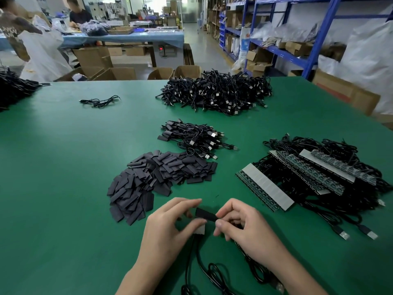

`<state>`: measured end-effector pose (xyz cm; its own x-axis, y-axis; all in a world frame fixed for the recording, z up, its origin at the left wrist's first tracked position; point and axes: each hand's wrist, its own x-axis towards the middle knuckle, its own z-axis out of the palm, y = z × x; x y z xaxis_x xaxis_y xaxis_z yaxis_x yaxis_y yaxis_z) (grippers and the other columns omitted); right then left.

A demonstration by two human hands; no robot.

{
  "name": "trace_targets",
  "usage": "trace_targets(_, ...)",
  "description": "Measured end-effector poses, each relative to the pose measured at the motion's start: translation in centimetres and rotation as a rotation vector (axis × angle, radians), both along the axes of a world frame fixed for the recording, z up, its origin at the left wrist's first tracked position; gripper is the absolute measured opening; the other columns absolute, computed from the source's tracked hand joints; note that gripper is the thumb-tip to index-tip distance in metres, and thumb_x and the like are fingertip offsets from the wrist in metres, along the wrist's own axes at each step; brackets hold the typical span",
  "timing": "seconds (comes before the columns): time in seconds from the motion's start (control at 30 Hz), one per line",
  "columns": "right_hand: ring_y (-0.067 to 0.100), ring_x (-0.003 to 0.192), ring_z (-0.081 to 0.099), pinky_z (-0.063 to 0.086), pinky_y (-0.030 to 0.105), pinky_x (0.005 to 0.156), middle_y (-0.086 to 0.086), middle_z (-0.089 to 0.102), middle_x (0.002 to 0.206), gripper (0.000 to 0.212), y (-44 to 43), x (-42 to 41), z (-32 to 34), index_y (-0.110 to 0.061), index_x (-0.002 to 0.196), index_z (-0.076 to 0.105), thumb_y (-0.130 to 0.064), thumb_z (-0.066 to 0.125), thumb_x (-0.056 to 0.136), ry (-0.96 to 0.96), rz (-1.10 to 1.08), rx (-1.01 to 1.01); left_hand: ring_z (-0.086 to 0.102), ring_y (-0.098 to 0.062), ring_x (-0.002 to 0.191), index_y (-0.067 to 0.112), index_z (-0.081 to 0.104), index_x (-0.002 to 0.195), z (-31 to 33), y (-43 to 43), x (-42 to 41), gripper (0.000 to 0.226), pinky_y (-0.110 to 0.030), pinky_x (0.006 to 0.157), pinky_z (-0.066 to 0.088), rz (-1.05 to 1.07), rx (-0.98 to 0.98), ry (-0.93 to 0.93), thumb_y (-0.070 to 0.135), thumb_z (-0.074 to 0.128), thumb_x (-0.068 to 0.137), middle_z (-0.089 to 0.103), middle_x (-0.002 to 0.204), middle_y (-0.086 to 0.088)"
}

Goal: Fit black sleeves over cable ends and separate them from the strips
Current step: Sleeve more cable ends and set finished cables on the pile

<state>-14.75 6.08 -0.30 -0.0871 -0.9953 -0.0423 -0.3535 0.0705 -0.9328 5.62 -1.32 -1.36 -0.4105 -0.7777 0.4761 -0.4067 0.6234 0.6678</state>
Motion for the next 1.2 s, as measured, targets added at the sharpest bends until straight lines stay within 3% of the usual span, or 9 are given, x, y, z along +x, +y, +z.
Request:
trace_targets(0.17, 0.013, 0.067, 0.064, 0.057, 0.031, 0.076, -0.002, 0.079, 0.087, 0.010, 0.0, -0.1, 0.0, -0.019, 0.098, 0.060, -0.026, 0.066, 0.095, -0.026, -0.004, -0.001, 0.067, 0.001, 0.081, 0.027, 0.081, 0.106, 0.2, 0.1, 0.0, 0.028, -0.016, 0.075, 0.054, 0.065, -0.049, 0.073, 0.035, 0.078, 0.080, 0.071, 0.096, 0.020)
trace_targets(0.4, 0.014, 0.068, 0.065, 0.055, 0.037, 0.080, 0.000, 0.080, 0.088, 0.016, -0.1, 0.1, 0.0, -0.018, 0.101, 0.055, -0.028, 0.063, 0.093, -0.061, -0.021, -0.010, 0.067, 0.003, 0.083, 0.026, 0.078, 0.118, -0.3, 0.4, -0.4, 0.032, -0.024, 0.072, 0.057, 0.044, -0.080, 0.024, 0.025, 0.078, 0.086, 0.073, 0.099, 0.019)
trace_targets(0.53, 0.015, 0.069, 0.066, 0.056, 0.041, 0.082, 0.001, 0.080, 0.088, 0.017, -0.1, 0.2, -0.1, -0.020, 0.100, 0.053, -0.031, 0.063, 0.091, -0.072, -0.042, -0.008, 0.062, 0.004, 0.075, 0.027, 0.076, 0.122, -0.4, 0.5, -0.5, 0.034, -0.025, 0.065, 0.056, 0.029, -0.092, -0.017, 0.027, 0.076, 0.088, 0.072, 0.098, 0.021)
trace_targets(0.73, 0.017, 0.069, 0.067, 0.056, 0.045, 0.084, 0.000, 0.080, 0.088, 0.022, -0.2, 0.2, -0.3, -0.018, 0.100, 0.052, -0.034, 0.064, 0.090, -0.074, -0.056, -0.011, 0.065, 0.004, 0.080, 0.029, 0.076, 0.123, -0.4, 0.5, -0.5, 0.031, -0.026, 0.068, 0.057, 0.027, -0.064, -0.055, 0.039, 0.072, 0.093, 0.072, 0.099, 0.023)
trace_targets(0.83, 0.018, 0.068, 0.067, 0.057, 0.042, 0.081, 0.000, 0.080, 0.088, 0.019, -0.2, 0.1, -0.4, -0.017, 0.100, 0.052, -0.030, 0.065, 0.094, -0.065, -0.069, -0.027, 0.066, 0.005, 0.084, 0.036, 0.074, 0.124, -0.2, 0.5, -0.5, 0.031, -0.024, 0.071, 0.056, 0.063, 0.011, -0.041, 0.047, 0.063, 0.097, 0.071, 0.104, 0.027)
trace_targets(0.97, 0.021, 0.068, 0.072, 0.053, 0.037, 0.078, 0.002, 0.079, 0.087, 0.012, -0.3, 0.0, -0.1, -0.016, 0.097, 0.053, -0.017, 0.065, 0.100, -0.056, -0.129, -0.062, 0.061, -0.005, 0.070, 0.043, 0.067, 0.131, -0.2, 0.0, -0.1, 0.041, -0.024, 0.067, 0.053, 0.126, 0.111, -0.056, 0.055, 0.057, 0.094, 0.068, 0.108, 0.032)
trace_targets(1.07, 0.021, 0.066, 0.075, 0.056, 0.031, 0.072, 0.000, 0.078, 0.084, 0.011, -1.5, -0.1, 1.8, -0.017, 0.094, 0.056, -0.015, 0.065, 0.100, -0.025, -0.228, -0.116, 0.061, 0.000, 0.087, 0.040, 0.070, 0.126, -0.4, -0.4, 0.0, 0.036, -0.021, 0.078, 0.051, 0.125, 0.113, -0.149, 0.052, 0.065, 0.093, 0.062, 0.109, 0.030)
trace_targets(1.2, 0.012, 0.057, 0.070, 0.057, 0.021, 0.059, -0.007, 0.077, 0.082, 0.011, -6.7, -1.0, 6.5, -0.021, 0.092, 0.059, -0.015, 0.066, 0.098, 0.202, -0.238, -0.240, 0.052, 0.003, 0.101, 0.042, 0.071, 0.122, -0.3, -0.5, 0.1, 0.053, -0.027, 0.090, 0.045, 0.067, 0.099, -0.279, 0.076, 0.054, 0.085, 0.054, 0.103, 0.026)
